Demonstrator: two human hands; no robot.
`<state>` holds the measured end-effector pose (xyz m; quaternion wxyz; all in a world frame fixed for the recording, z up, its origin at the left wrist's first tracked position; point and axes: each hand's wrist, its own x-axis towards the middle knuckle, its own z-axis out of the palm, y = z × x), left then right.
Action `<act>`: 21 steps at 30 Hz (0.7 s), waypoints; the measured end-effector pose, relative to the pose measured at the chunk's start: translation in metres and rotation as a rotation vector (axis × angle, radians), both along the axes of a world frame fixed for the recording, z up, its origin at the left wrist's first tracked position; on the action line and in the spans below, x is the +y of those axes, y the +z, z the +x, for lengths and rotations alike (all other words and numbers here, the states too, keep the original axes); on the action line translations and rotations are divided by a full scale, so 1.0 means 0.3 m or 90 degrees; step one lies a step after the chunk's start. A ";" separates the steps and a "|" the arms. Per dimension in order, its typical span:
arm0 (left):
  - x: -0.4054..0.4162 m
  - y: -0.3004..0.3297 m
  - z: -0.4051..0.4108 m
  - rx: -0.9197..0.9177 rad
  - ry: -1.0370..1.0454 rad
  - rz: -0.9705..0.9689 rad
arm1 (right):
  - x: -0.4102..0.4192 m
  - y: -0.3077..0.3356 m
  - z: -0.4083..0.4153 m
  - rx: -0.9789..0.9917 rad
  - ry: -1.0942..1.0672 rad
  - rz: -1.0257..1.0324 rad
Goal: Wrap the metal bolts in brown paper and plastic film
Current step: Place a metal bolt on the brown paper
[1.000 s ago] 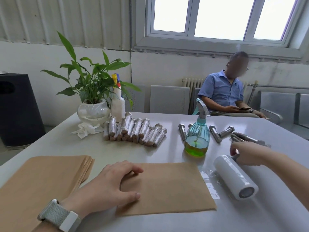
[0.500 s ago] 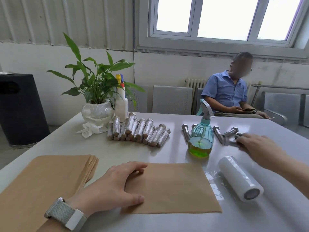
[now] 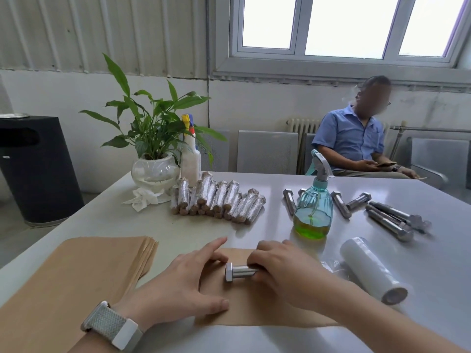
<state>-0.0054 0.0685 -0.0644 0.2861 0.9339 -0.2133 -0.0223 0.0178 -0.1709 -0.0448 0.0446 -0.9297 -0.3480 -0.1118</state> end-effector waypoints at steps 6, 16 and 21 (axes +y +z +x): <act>0.007 -0.010 0.012 -0.002 -0.009 0.000 | -0.011 -0.030 -0.006 0.024 -0.011 0.025; 0.001 0.008 0.004 -0.009 -0.012 -0.004 | -0.023 -0.022 -0.010 0.037 -0.036 0.003; 0.001 0.008 0.005 -0.003 -0.013 -0.001 | -0.019 -0.012 -0.020 0.054 -0.044 0.006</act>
